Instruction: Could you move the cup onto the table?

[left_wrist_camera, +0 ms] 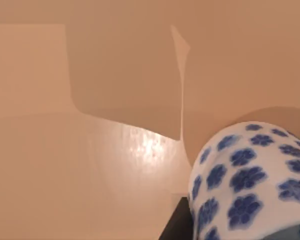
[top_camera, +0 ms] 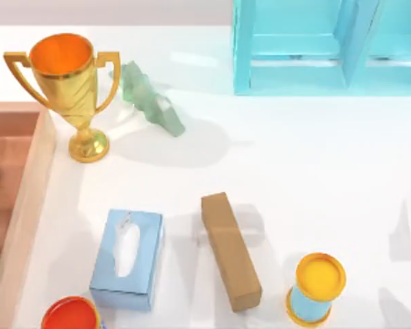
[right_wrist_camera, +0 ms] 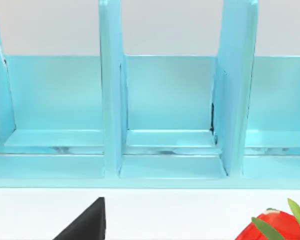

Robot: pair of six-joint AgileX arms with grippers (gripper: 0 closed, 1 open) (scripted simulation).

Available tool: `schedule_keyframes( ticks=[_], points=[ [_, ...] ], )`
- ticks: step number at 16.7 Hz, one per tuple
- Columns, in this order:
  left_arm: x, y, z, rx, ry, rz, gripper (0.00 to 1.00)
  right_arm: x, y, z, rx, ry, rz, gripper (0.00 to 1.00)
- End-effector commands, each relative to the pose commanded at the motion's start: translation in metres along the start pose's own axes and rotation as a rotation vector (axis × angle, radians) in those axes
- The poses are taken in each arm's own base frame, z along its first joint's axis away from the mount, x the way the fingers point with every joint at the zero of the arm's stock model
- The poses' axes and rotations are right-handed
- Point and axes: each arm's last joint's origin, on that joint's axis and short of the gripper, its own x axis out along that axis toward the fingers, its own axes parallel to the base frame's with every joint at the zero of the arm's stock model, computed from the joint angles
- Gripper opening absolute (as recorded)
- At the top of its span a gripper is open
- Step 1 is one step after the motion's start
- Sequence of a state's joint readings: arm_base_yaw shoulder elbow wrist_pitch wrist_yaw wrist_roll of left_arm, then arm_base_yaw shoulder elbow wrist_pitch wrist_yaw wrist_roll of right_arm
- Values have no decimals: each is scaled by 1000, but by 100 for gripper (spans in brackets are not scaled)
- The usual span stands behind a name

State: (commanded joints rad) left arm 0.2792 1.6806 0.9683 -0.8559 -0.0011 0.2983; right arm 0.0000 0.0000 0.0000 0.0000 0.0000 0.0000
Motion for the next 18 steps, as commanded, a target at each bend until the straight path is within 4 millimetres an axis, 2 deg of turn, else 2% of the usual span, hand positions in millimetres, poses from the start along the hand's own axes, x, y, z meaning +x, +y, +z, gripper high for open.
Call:
schedule_keyframes(
  ticks=[6, 11, 14, 18],
  points=[
    [-2, 1, 2, -10, -9, 3, 0, 0, 0, 0, 0, 0, 0, 100],
    [-38, 0, 18, -102, -127, 38, 0, 0, 0, 0, 0, 0, 0, 100],
    [-66, -21, 23, -127, -155, 34, 0, 0, 0, 0, 0, 0, 0, 100],
    [-91, -67, 15, -72, -86, 9, 0, 0, 0, 0, 0, 0, 0, 100]
  ],
)
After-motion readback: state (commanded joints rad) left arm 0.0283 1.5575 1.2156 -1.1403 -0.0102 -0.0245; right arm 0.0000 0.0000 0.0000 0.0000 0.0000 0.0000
